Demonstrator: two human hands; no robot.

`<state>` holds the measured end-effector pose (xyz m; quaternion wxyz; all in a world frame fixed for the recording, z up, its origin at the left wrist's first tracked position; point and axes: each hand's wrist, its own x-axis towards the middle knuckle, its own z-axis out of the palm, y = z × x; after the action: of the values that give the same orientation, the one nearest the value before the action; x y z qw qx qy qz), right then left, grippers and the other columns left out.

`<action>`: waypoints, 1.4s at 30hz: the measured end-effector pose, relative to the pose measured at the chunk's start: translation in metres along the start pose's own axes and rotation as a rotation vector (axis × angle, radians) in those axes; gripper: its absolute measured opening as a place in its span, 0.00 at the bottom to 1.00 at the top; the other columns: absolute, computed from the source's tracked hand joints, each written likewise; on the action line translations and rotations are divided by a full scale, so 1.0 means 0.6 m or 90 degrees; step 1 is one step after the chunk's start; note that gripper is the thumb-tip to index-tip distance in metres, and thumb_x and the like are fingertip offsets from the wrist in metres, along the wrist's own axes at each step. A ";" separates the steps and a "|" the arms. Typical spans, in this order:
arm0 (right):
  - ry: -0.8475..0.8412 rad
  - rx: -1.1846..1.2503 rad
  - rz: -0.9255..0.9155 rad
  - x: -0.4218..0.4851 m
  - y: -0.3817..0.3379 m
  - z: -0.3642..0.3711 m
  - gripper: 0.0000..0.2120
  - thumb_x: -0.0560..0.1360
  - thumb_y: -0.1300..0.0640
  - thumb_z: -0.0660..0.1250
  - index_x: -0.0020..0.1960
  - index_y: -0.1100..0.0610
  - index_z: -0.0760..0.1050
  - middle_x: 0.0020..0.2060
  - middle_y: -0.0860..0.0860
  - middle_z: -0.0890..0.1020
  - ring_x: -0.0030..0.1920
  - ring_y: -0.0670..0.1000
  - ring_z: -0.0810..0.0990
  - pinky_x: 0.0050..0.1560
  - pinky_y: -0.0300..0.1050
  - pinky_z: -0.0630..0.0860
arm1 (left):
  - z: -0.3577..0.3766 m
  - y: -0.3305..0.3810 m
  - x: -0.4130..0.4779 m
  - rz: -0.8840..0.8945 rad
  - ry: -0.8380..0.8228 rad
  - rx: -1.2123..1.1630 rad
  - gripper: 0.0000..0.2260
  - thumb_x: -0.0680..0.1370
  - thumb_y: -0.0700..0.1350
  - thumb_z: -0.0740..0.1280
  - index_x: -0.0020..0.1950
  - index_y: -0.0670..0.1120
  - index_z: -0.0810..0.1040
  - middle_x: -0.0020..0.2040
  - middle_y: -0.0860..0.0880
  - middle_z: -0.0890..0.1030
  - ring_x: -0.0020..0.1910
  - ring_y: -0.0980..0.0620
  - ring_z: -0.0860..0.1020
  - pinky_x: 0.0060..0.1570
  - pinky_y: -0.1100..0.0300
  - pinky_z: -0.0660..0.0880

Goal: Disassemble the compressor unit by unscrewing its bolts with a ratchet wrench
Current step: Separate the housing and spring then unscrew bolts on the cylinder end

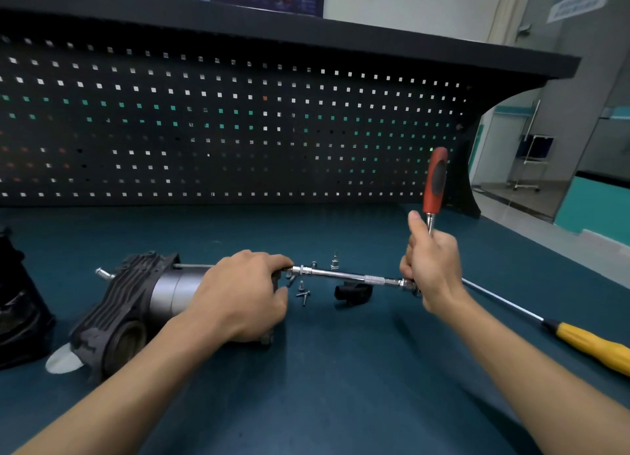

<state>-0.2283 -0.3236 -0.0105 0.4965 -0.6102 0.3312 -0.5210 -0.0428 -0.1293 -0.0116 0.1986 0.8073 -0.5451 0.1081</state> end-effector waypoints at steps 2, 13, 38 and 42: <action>0.000 -0.004 -0.021 -0.003 0.003 -0.001 0.25 0.81 0.43 0.62 0.33 0.49 0.55 0.22 0.47 0.59 0.21 0.48 0.59 0.23 0.44 0.56 | 0.000 0.001 0.000 -0.004 -0.004 -0.005 0.20 0.76 0.54 0.61 0.68 0.60 0.72 0.60 0.57 0.79 0.63 0.50 0.72 0.59 0.54 0.73; 0.090 -0.052 -0.250 -0.023 0.004 -0.001 0.34 0.74 0.38 0.66 0.30 0.63 0.56 0.24 0.67 0.65 0.24 0.62 0.64 0.25 0.53 0.65 | -0.006 0.006 -0.002 -0.009 -0.019 -0.022 0.19 0.74 0.51 0.62 0.65 0.59 0.75 0.56 0.55 0.80 0.60 0.50 0.75 0.56 0.56 0.74; -0.249 0.118 0.469 -0.026 -0.007 -0.050 0.14 0.74 0.57 0.72 0.40 0.54 0.66 0.28 0.47 0.68 0.19 0.41 0.60 0.15 0.32 0.53 | 0.000 0.007 -0.013 -0.047 0.028 -0.032 0.19 0.75 0.52 0.62 0.66 0.61 0.73 0.49 0.53 0.76 0.58 0.49 0.76 0.51 0.56 0.73; -0.242 0.085 0.341 -0.035 0.001 -0.049 0.19 0.62 0.54 0.78 0.38 0.53 0.67 0.26 0.47 0.73 0.20 0.43 0.60 0.18 0.34 0.53 | 0.001 0.008 -0.015 -0.049 0.045 -0.007 0.21 0.76 0.55 0.62 0.70 0.59 0.69 0.56 0.52 0.79 0.60 0.49 0.75 0.52 0.56 0.72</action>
<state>-0.2618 -0.3122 -0.0183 0.7078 -0.5535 0.3465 -0.2696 -0.0509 -0.1236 -0.0149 0.2264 0.8222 -0.5067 0.1261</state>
